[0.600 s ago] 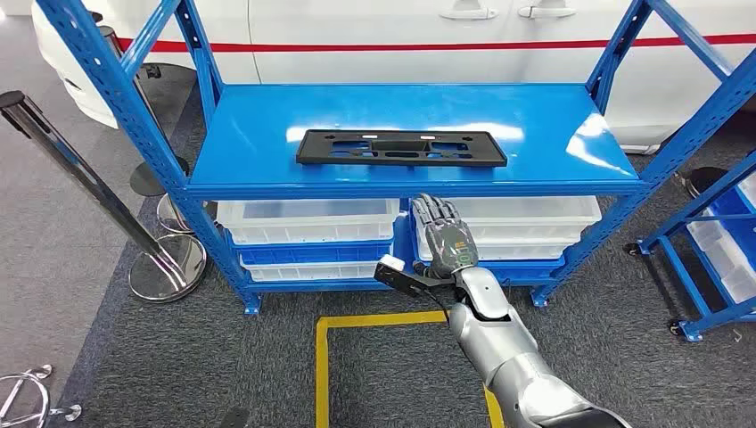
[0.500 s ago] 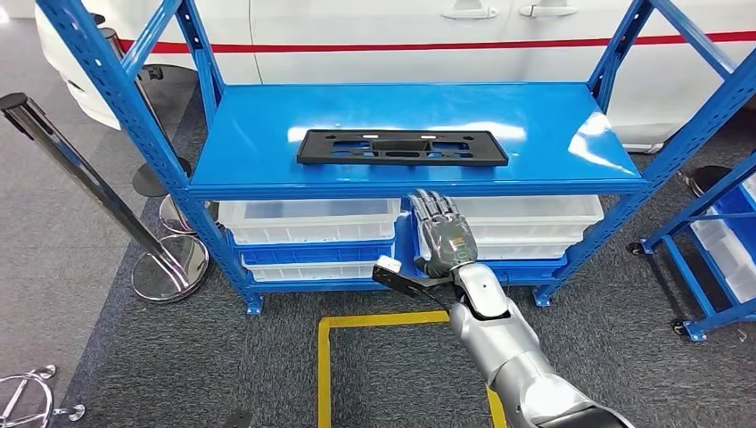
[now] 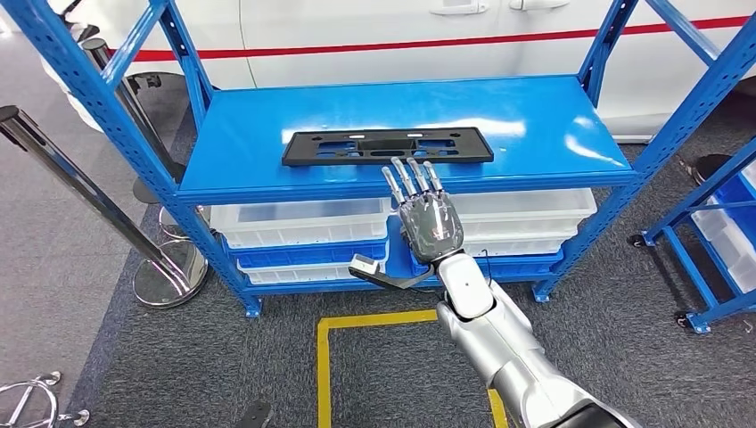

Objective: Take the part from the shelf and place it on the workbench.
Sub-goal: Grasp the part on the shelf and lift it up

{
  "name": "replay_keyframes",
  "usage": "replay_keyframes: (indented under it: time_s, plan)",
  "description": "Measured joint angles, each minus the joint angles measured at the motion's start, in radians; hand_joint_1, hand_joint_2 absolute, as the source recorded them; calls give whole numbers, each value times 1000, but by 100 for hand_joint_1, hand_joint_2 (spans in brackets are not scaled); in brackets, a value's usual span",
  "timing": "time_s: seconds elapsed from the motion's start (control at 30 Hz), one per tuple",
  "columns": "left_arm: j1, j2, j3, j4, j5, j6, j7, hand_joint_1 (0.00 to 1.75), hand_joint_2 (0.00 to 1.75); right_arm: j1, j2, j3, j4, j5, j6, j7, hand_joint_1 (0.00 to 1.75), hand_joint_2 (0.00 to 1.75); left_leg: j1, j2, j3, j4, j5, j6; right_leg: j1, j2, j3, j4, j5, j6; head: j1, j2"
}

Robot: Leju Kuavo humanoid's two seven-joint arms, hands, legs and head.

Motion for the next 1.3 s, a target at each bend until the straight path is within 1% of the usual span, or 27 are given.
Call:
replay_keyframes:
  time_s: [0.03,0.07,0.1,0.13,0.23,0.27,0.33,0.4,0.43,0.47,0.5,0.53,0.6,0.63,0.67,0.77,0.83,0.9,0.93,0.97,1.0,1.07,1.1,1.13,1.17,1.23,1.3]
  plan:
    - [-4,-2,2,0,-9,-5,0,0,0,4,-4,24,-17,11,-12,27,0,175,7,0,2,-4,6,-6,-1,0,-1,3,-2,2,0,0]
    - [-6,-4,2,0,-14,-8,-1,0,0,7,-8,36,-25,11,-17,41,0,175,9,1,32,-68,38,-6,-1,1,-2,8,-5,8,0,0]
    - [-8,-5,2,0,-14,-9,-1,0,0,7,-9,40,-28,12,-18,43,0,175,7,0,52,-112,48,-2,0,1,-4,10,-6,14,0,0]
    - [-9,-6,2,0,-14,-10,-2,0,0,7,-10,44,-30,12,-20,44,0,175,5,0,61,-132,48,4,1,2,-5,10,-6,21,0,0]
    - [-10,-8,3,-2,-15,-10,-2,0,0,9,-13,53,-35,12,-22,46,0,175,1,-3,65,-139,49,25,-1,1,-4,10,-8,41,0,0]
    - [-11,-8,2,-3,-16,-10,-2,0,0,8,-14,54,-37,12,-22,46,0,175,3,-3,68,-144,51,32,-2,1,-10,25,-18,46,1,0]
    - [-12,-8,2,-3,-19,-10,-2,0,0,10,-17,55,-39,12,-23,45,0,175,5,-3,73,-150,53,43,-4,1,-54,115,-63,51,1,0]
    - [-13,-9,2,-4,-22,-9,-2,0,0,16,-20,55,-37,12,-24,45,0,175,2,-3,74,-149,49,49,-3,1,-127,244,-110,53,1,0]
    - [-13,-9,3,-4,-23,-8,-1,0,0,21,-22,55,-35,12,-24,45,0,175,0,-4,74,-147,47,50,-3,1,-150,278,-113,53,1,0]
    - [-13,-9,3,-4,-24,-8,-1,0,0,24,-24,56,-32,12,-24,46,0,175,-1,-5,76,-145,44,50,-2,1,-156,275,-96,51,1,0]
    - [-12,-9,3,-4,-25,-7,-1,0,0,25,-25,57,-29,12,-24,46,0,175,-3,-6,79,-144,40,49,-1,1,-140,232,-62,48,1,0]
    - [-12,-10,3,-4,-25,-7,-1,0,0,26,-26,59,-27,12,-24,47,0,175,-3,-7,84,-142,36,48,1,1,-110,163,-22,42,1,0]
    - [-13,-12,3,-4,-25,-7,-1,0,0,25,-26,62,-24,12,-24,48,0,175,-7,-7,90,-140,28,41,7,1,-53,46,22,30,1,0]
    - [-14,-13,3,-4,-25,-7,-1,0,0,25,-27,64,-23,12,-24,48,0,175,-9,-7,91,-140,25,36,10,1,-40,18,25,25,1,0]
    - [-15,-14,3,-4,-25,-7,0,0,0,24,-27,65,-22,12,-24,48,0,175,-10,-7,92,-141,22,32,13,1,-37,13,19,21,1,0]
    - [-17,-13,3,-4,-25,-7,0,0,0,24,-28,68,-19,12,-24,49,0,175,-9,-6,95,-131,8,16,6,2,-24,1,16,8,0,0]
    - [-18,-13,3,-5,-25,-7,0,0,0,21,-28,73,-15,12,-24,51,0,175,-6,-5,57,-49,-31,7,1,1,-11,-6,12,-1,0,0]
    - [-18,-13,3,-5,-25,-7,0,0,0,18,-28,83,-1,11,-24,53,0,175,-3,-5,-19,82,-77,1,2,0,-4,-6,5,-6,0,0]
    - [-16,-13,3,-5,-25,-7,0,0,0,18,-28,88,10,11,-24,52,0,175,-2,-5,-50,125,-81,-2,2,0,-1,-4,1,-7,0,0]
    - [-15,-13,3,-5,-25,-7,0,0,0,19,-28,92,21,10,-24,51,0,175,0,-5,-66,134,-66,-3,2,1,2,-2,-4,-6,0,0]
    - [-14,-13,3,-5,-25,-7,0,0,0,19,-28,94,30,10,-24,48,0,175,1,-4,-62,104,-32,-4,2,1,7,0,-10,-5,0,0]
    - [-15,-13,3,-5,-25,-7,0,0,0,18,-27,95,45,9,-24,41,0,175,2,-3,-13,-27,50,-1,2,2,20,5,-22,1,0,0]
    - [-16,-13,3,-6,-25,-7,0,0,0,17,-27,95,52,9,-24,38,0,175,0,-3,11,-85,73,2,4,2,23,7,-28,6,0,0]
    - [-16,-13,3,-6,-25,-7,0,0,0,16,-27,95,58,9,-24,34,0,175,-2,-3,26,-119,82,7,5,2,25,8,-32,10,0,0]
    - [-16,-13,3,-6,-25,-7,0,0,0,15,-27,95,63,9,-25,31,0,175,-4,-4,31,-130,77,12,6,2,25,7,-34,16,0,0]
    - [-15,-12,3,-6,-25,-7,1,0,0,14,-27,91,70,9,-25,27,0,175,-4,-6,34,-136,75,22,7,1,27,5,-38,26,0,0]
    - [-15,-12,3,-6,-25,-7,0,0,0,13,-27,82,72,9,-25,26,0,175,0,-7,45,-144,73,34,6,1,19,33,-56,36,0,0]
